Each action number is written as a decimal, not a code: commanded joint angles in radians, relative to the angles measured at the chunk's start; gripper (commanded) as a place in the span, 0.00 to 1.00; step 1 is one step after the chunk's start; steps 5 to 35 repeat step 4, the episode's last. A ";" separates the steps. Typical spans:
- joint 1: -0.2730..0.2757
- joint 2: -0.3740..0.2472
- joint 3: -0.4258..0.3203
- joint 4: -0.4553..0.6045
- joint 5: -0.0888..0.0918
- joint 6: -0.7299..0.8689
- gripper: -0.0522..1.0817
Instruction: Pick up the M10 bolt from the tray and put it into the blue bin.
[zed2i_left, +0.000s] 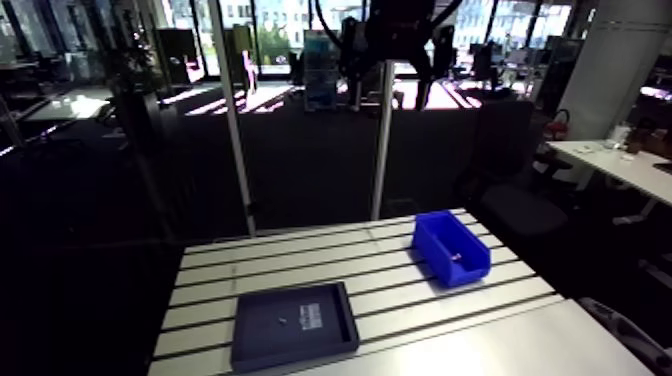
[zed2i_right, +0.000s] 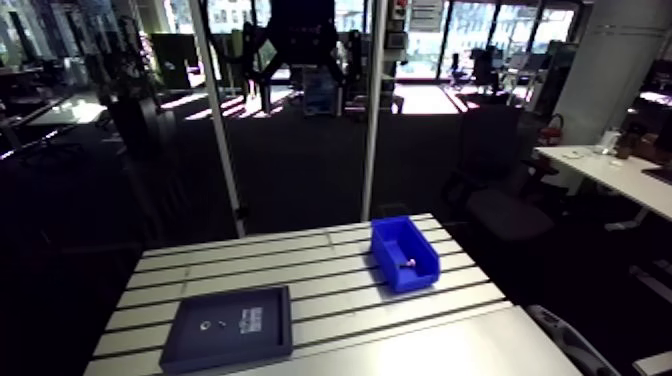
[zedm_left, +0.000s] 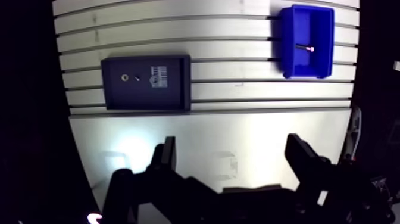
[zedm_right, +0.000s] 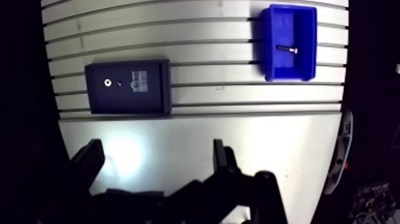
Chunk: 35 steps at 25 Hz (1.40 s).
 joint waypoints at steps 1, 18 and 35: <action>0.000 -0.001 0.015 -0.003 0.000 0.001 0.05; 0.000 -0.001 0.015 -0.008 0.000 0.001 0.05; 0.000 -0.001 0.015 -0.008 0.000 0.001 0.05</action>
